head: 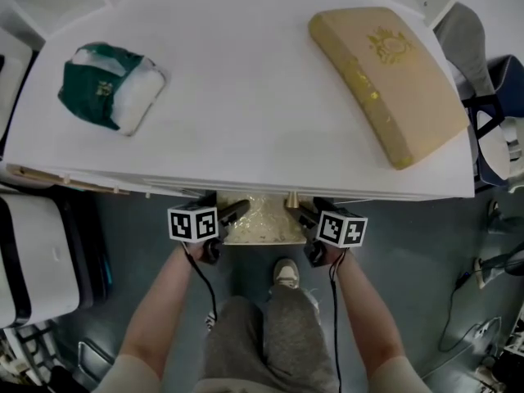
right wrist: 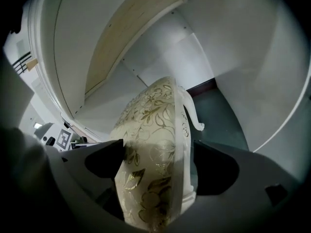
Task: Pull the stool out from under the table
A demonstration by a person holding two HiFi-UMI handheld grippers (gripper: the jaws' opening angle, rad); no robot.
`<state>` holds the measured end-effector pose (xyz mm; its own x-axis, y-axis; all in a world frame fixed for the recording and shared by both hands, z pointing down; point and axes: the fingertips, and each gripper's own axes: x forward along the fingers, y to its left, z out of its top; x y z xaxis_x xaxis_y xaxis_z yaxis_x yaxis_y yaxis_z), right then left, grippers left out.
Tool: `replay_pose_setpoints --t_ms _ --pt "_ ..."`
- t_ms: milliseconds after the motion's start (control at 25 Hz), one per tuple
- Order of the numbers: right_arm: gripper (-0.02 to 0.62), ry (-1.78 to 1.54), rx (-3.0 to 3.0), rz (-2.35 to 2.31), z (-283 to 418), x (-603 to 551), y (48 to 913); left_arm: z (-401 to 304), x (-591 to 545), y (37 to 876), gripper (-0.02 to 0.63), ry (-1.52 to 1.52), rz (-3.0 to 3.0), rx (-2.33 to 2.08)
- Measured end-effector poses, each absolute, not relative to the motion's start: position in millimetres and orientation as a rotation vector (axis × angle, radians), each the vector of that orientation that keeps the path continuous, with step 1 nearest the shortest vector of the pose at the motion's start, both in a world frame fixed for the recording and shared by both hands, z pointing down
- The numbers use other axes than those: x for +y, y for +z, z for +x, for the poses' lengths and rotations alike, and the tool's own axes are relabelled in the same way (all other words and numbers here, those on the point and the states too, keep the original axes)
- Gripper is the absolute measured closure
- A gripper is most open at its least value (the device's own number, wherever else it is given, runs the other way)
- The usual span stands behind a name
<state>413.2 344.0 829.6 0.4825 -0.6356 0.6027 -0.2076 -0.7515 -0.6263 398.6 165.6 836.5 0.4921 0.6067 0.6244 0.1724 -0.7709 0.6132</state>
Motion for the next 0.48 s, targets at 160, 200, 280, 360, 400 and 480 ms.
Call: replay_pose_setpoints --t_ms 160,200,280,360,400,480 --pt "0.155 -1.191 0.691 -2.197 415 332 832 400 164 837 0.169 1.209 2.253 0.67" --pt "0.155 -1.197 0.679 -2.203 415 333 832 400 164 837 0.169 1.214 2.254 0.668" --pt "0.162 -1.203 0.661 -2.207 411 333 833 398 163 838 0.169 1.245 2.257 0.667" --pt "0.173 -1.206 0.658 -2.201 402 332 831 392 161 837 0.169 1.289 2.268 0.671" --pt "0.176 -1.209 0.662 -2.199 397 331 830 388 161 836 0.169 1.309 2.274 0.675" --pt "0.179 -1.219 0.673 -2.197 388 330 827 381 159 833 0.169 1.331 2.285 0.681"
